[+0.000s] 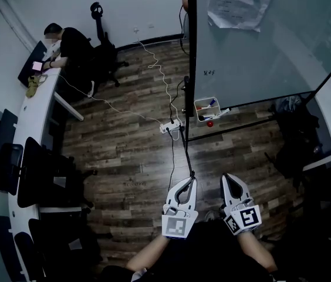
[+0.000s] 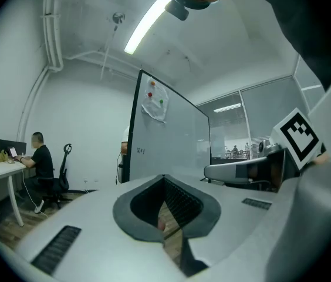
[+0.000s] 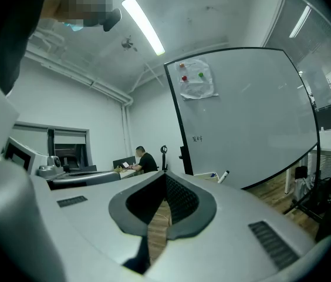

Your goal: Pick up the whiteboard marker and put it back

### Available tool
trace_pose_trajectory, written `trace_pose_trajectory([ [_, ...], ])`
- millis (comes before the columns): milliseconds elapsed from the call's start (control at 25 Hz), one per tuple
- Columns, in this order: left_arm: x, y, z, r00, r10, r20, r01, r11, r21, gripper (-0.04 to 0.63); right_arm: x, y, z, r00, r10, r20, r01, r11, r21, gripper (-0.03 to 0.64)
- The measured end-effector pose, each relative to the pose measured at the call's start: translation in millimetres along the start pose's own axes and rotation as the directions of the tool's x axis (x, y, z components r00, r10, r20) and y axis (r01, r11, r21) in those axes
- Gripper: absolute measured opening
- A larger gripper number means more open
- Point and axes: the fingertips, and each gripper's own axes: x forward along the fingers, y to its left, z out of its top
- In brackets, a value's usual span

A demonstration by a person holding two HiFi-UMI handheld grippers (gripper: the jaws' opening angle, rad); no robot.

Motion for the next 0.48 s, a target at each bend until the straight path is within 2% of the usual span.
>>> trace_pose_trajectory([
  [120,-6.6,8.6,-2.2,1.000,-0.029,-0.011,0.029,1.000,0.005,0.008,3.6,9.0,-4.5,1.000,-0.022,-0.002,0.022,1.000,0.001,0.014],
  [320,-13.8,14.7,-4.4,0.996,-0.085,-0.012,0.086,0.994,0.069,0.008,2.5,16.1,-11.9,0.997,-0.074,-0.008,0.074,0.997,-0.007,0.014],
  [480,-15.6,18.8,-6.7,0.995,-0.100,-0.016,0.101,0.993,0.058,0.008,3.0,19.2,-12.5,0.995,-0.099,-0.015,0.098,0.995,-0.009,0.014],
])
